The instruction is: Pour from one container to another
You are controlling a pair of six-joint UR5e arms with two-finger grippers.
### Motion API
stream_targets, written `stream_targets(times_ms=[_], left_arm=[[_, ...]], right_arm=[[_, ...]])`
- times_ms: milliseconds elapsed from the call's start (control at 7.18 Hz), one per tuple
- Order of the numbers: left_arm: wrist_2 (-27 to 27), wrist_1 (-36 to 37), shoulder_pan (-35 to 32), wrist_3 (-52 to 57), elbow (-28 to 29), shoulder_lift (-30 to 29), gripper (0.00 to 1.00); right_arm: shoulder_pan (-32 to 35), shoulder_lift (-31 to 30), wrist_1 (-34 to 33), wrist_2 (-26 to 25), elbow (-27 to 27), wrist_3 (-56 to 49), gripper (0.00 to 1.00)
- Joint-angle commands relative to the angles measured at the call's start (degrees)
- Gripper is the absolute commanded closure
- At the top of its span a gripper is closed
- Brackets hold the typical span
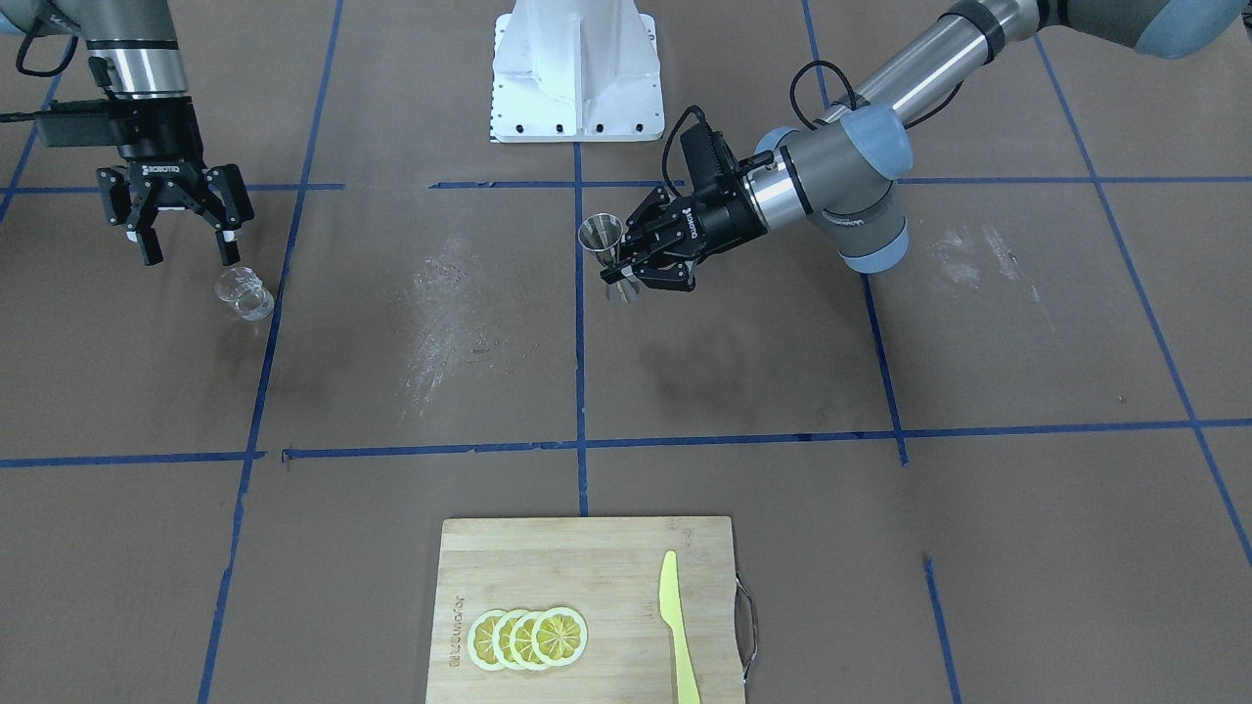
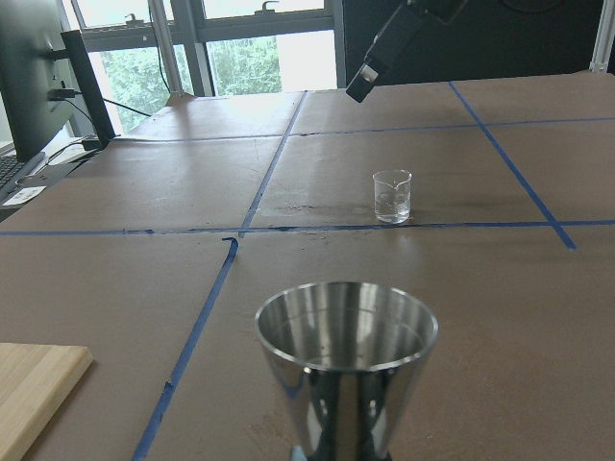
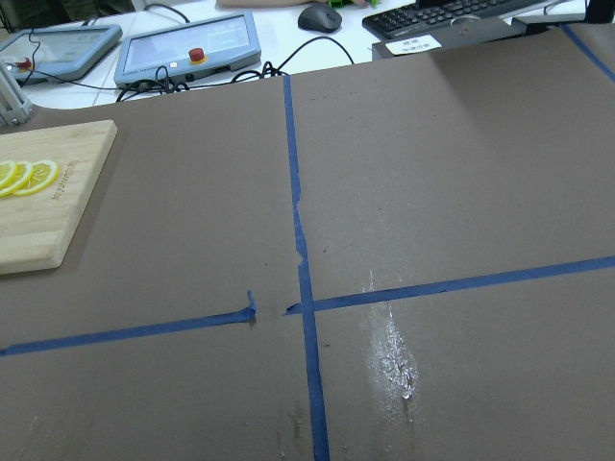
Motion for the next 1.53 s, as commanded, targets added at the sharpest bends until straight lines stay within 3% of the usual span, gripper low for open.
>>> stream_targets(times_ms=[0,139,557,836,1393], left_arm=[[0.1,0.0,0.0,0.0,-0.1,0.1,1.0],[0.1,0.0,0.0,0.0,-0.1,0.1,1.0],[0.1,-0.2,0.0,0.0,-0.1,0.2,1.0],[0.1,-0.2,0.0,0.0,-0.1,0.2,1.0],[0.1,-0.2,0.0,0.0,-0.1,0.2,1.0]], right_arm=[[-7.5,0.3,0.3,-15.6,-5.3,3.6,0.0],[-10.1,1.0,0.3,-21.1,-7.9,3.8,0.0],[-13.1,2.1,0.3,-27.6,-11.2,6.1,0.0],[-13.5,3.6,0.3,-29.2,-15.1,7.1,0.0],[-14.1,4.3,0.2,-29.9,-17.4,7.7,0.0]])
